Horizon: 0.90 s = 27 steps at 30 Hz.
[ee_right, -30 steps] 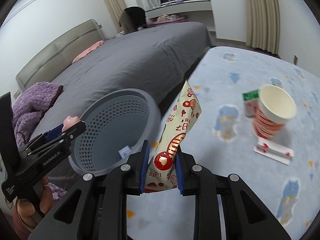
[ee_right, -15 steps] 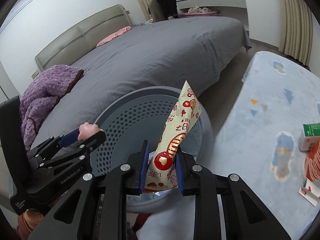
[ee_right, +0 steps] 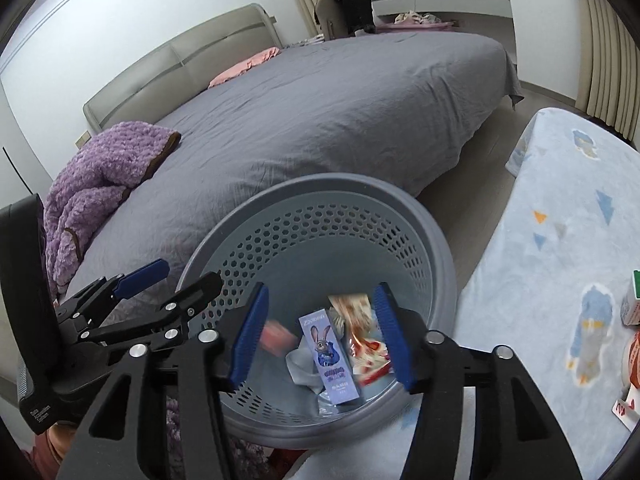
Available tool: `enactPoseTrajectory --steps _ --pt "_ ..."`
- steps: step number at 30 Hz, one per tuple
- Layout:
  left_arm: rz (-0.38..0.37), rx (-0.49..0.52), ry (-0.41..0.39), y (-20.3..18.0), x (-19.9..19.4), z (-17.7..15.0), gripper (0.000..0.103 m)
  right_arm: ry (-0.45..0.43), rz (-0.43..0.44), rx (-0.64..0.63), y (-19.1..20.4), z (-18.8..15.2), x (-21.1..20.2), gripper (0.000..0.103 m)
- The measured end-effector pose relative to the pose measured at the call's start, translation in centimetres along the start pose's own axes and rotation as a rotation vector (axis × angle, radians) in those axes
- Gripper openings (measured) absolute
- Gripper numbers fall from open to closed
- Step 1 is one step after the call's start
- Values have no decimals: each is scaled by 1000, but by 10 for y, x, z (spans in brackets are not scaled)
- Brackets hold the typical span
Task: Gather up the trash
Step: 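Carry pig and wrapper over the basket and open both tools to drop them, then move both open tools from the basket back over the table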
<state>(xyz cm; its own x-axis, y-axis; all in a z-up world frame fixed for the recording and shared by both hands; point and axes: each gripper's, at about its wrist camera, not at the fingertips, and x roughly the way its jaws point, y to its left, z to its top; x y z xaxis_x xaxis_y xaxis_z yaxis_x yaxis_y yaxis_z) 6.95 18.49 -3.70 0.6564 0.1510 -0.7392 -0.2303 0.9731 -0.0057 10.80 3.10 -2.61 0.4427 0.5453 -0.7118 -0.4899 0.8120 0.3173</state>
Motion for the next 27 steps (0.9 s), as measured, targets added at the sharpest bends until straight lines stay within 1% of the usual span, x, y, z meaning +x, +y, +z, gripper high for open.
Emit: enactPoseTrajectory --steps 5,7,11,15,22,27 --pt "3 -14 2 3 0 0 77 -4 -13 9 -1 -1 -2 53" --pt "4 -16 0 3 -1 0 81 0 -14 10 -1 -1 -1 53" --pt "1 -19 -3 5 -2 0 83 -4 -29 4 1 -2 -2 53" --pt "5 -26 -11 7 -3 0 89 -6 -35 11 -1 -3 -2 54" --pt "2 -36 -27 7 -7 1 96 -31 -65 13 -1 -6 -11 60" --pt "-21 -38 -41 3 -12 2 96 -46 -82 26 -6 -10 -23 62"
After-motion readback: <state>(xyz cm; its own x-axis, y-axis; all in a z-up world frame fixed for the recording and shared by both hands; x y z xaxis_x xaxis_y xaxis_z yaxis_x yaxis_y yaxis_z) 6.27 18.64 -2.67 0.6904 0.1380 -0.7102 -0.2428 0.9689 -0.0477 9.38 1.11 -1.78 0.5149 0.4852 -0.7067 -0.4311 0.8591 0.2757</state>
